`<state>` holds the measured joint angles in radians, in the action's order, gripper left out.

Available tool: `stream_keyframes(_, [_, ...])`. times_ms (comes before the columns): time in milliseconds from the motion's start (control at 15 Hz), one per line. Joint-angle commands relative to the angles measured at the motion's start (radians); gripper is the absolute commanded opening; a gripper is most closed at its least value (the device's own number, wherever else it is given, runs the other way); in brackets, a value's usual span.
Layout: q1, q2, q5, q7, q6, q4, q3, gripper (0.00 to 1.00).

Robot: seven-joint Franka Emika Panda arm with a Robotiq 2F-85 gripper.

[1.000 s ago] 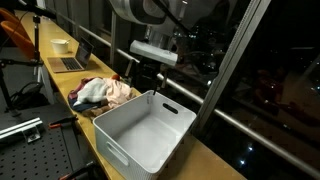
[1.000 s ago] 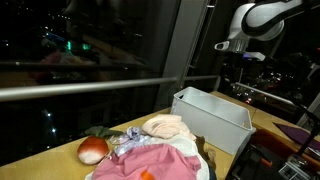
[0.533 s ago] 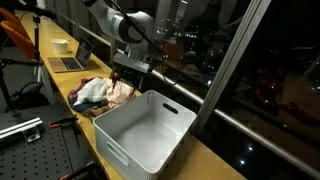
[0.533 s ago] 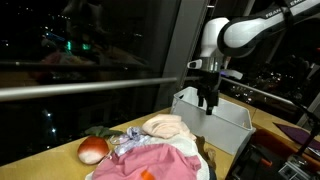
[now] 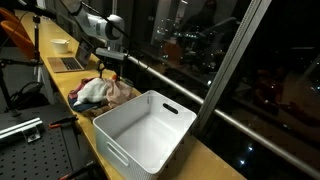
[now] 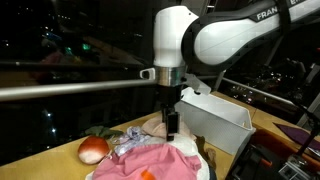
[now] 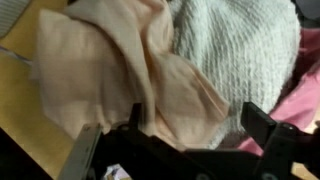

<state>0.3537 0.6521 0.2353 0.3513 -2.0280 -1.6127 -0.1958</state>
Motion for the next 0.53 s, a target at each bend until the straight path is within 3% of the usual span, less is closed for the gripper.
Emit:
stream_keyframes(0, [0.052, 0.224, 0.034, -0.016, 0.058, 0.242, -0.006, 1.0])
stream_keyframes(400, [0.052, 0.541, -0.001, 0.001, 0.096, 0.476, 0.009, 1.0])
stream_keyframes(467, [0.053, 0.581, -0.006, 0.001, 0.114, 0.519, 0.008, 0.92])
